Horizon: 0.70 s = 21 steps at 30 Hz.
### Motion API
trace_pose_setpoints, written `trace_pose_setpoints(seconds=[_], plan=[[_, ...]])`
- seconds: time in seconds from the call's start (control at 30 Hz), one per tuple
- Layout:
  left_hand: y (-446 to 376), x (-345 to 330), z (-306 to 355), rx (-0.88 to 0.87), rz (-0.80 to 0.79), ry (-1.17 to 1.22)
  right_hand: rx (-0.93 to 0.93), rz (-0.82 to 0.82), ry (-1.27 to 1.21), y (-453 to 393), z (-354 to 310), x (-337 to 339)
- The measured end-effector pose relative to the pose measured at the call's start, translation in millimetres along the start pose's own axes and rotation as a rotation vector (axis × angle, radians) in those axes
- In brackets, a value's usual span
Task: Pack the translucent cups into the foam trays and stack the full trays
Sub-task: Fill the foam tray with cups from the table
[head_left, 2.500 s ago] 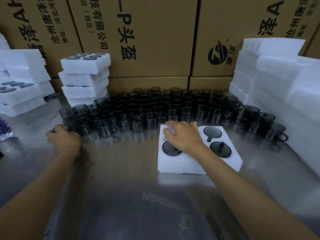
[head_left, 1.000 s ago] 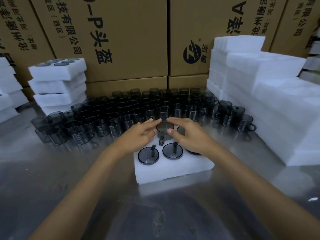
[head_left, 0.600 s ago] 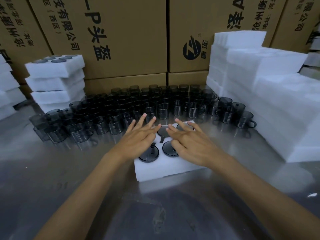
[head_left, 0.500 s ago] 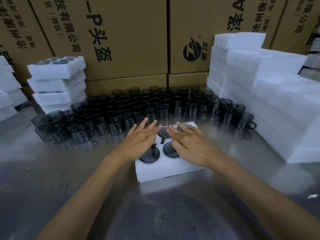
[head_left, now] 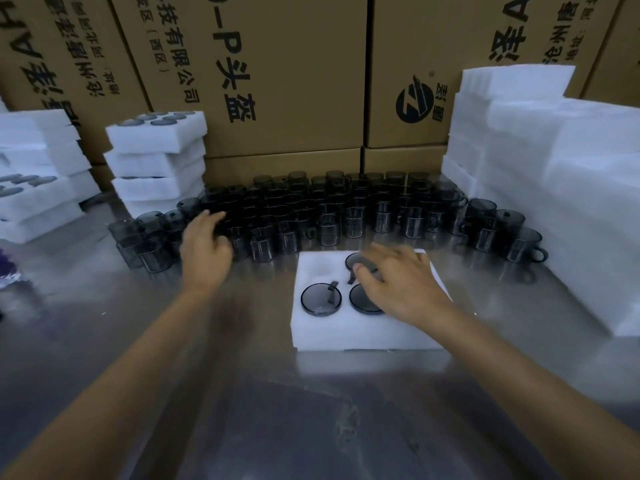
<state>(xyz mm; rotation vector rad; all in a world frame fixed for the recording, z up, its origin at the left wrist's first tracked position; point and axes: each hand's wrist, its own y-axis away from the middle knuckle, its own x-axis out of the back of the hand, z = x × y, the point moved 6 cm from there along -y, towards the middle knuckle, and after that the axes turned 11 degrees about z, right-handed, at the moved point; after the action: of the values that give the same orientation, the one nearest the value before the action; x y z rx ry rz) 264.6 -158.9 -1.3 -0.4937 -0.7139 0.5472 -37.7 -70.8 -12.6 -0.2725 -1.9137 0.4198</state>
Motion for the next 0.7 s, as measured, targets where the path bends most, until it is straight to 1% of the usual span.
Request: trace_pose_setpoints(seconds=[0.07,0.13,0.17,0.27,0.33,0.4,0.47,0.63,0.7], plan=[[-23.8,21.4,-44.1,0.111,0.031,-0.151,0.011,0.05,0.027,-15.4,-4.3,-1.1],[-39.4,33.5,-79.1,0.228,-0.013,-0.221,-0.013,0.042,0.023,-31.8,-8.3,-8.0],[-44.6,35.9,-91.6,0.25,-0.051,-0.255,-0.038,0.022,0.004,-38.4,-9.3,-13.1],[-52.1,35.0,-113.7,0.233,-0.151,-0.346,-0.105,-0.095,-0.001,-46.9,-7.2,-33.1],[-53.0,33.6,-119.9,0.192,-0.138,-0.381,-0.118,-0.14,0.017,-47.6,-3.1,-39.9],[-51.3,35.1,-123.3,0.133,-0.077,-0.426,-0.117,-0.118,0.005,-48.0,-0.6,-40.3],[-46.7,39.5,-125.7,0.116,0.027,-0.413,-0.115,-0.103,-0.001,-48.5,-1.0,-39.4],[-27.7,52.3,-105.8,0.043,0.276,-0.272,-0.109,-0.082,-0.004,-47.8,-3.0,-37.9],[-21.3,57.7,-92.6,0.05,0.344,-0.195,-0.117,-0.075,-0.006,-48.1,-1.6,-37.3]])
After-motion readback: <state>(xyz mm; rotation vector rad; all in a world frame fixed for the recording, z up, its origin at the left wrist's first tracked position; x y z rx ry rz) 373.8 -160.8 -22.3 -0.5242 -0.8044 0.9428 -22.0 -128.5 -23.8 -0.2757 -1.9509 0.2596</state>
